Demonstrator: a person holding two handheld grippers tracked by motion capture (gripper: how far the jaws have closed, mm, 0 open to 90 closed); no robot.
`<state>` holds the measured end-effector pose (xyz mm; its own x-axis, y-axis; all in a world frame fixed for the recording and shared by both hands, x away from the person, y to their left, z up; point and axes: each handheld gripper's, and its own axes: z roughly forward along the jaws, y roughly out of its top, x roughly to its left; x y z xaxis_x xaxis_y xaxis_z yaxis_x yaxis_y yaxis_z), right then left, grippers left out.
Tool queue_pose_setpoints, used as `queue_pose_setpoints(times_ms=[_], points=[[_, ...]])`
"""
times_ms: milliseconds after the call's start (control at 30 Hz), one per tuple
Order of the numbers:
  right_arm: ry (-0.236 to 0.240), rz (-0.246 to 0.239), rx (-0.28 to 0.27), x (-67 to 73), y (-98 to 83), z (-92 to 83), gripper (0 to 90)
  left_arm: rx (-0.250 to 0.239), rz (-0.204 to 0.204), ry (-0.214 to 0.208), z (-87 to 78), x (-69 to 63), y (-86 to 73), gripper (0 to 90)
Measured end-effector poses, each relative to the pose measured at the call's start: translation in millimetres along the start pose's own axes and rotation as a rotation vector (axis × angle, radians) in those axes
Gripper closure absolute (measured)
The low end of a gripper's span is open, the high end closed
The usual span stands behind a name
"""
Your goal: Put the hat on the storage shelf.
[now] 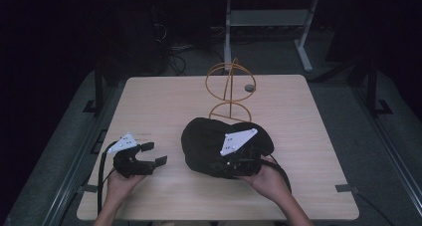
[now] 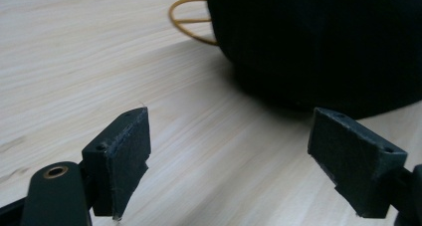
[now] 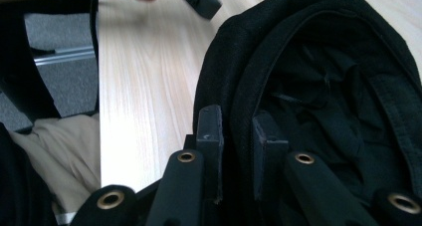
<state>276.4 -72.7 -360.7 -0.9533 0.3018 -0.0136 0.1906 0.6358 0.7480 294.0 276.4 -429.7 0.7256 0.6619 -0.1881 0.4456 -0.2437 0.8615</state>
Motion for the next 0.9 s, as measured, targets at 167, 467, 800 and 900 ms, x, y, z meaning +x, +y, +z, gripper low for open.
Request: queue_pose_setpoints(times_ms=[167, 467, 800, 900], points=[[-0.008, -0.011, -0.017, -1.9, 8.4, -7.1, 77.6, -0.003, 0.037, -0.021, 4.1, -10.8, 3.2, 16.7], [0.006, -0.002, -0.060, -6.2, 22.0, -16.1, 77.6, -0.022, 0.111, -0.098, 11.8, -31.7, 9.2, 16.6], [0.015, -0.001, -0.106, -8.7, 37.6, -18.0, 77.6, -0.105, 0.128, -0.158, 21.3, -45.1, 20.0, 16.2], [0.025, 0.001, -0.112, -10.0, 41.8, -18.8, 77.6, -0.132, 0.139, -0.153, 25.7, -46.7, 26.2, 16.3]])
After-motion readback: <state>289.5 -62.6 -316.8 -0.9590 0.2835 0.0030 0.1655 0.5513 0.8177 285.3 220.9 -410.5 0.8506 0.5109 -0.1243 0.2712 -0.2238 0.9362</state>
